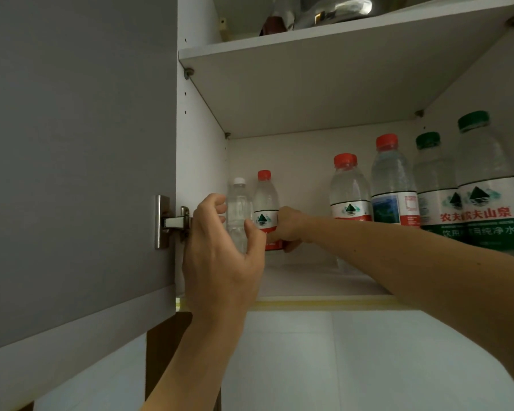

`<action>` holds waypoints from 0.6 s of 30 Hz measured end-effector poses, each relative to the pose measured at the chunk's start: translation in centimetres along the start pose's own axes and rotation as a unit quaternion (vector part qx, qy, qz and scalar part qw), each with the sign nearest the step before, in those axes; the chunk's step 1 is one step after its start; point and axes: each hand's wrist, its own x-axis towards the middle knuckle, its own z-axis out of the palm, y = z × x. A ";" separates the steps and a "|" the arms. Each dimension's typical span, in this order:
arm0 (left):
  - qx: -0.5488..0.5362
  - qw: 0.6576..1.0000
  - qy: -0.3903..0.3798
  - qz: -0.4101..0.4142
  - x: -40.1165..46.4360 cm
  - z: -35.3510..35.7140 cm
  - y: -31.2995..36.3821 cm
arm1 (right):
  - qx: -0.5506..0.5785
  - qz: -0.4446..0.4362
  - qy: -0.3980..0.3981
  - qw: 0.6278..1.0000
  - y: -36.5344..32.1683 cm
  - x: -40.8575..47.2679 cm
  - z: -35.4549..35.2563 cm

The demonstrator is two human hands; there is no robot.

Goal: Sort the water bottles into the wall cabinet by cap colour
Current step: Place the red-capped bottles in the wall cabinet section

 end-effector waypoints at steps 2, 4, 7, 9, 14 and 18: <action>0.007 1.000 -0.006 0.003 0.1 0.0 -0.2 | -0.036 -0.006 0.004 0.999 -0.2 -0.4 -0.2; 0.014 1.000 -0.011 0.002 0.2 -0.1 -0.3 | -0.121 -0.036 0.033 0.992 -0.6 -1.2 -0.6; 0.024 0.999 -0.024 0.004 0.4 -0.1 -0.2 | -0.208 -0.117 0.128 0.963 -1.3 -3.5 -1.6; 0.032 0.999 -0.035 0.005 0.4 -0.2 -0.2 | -0.234 -0.179 0.185 0.938 -1.7 -5.7 -2.1; 0.042 0.997 -0.063 0.013 0.4 -0.4 -0.3 | -0.253 -0.304 0.364 0.843 -0.8 -11.8 -4.7; 0.046 0.992 -0.112 0.027 0.8 -0.1 -0.1 | -0.238 -0.230 0.476 0.815 2.4 -14.9 -7.4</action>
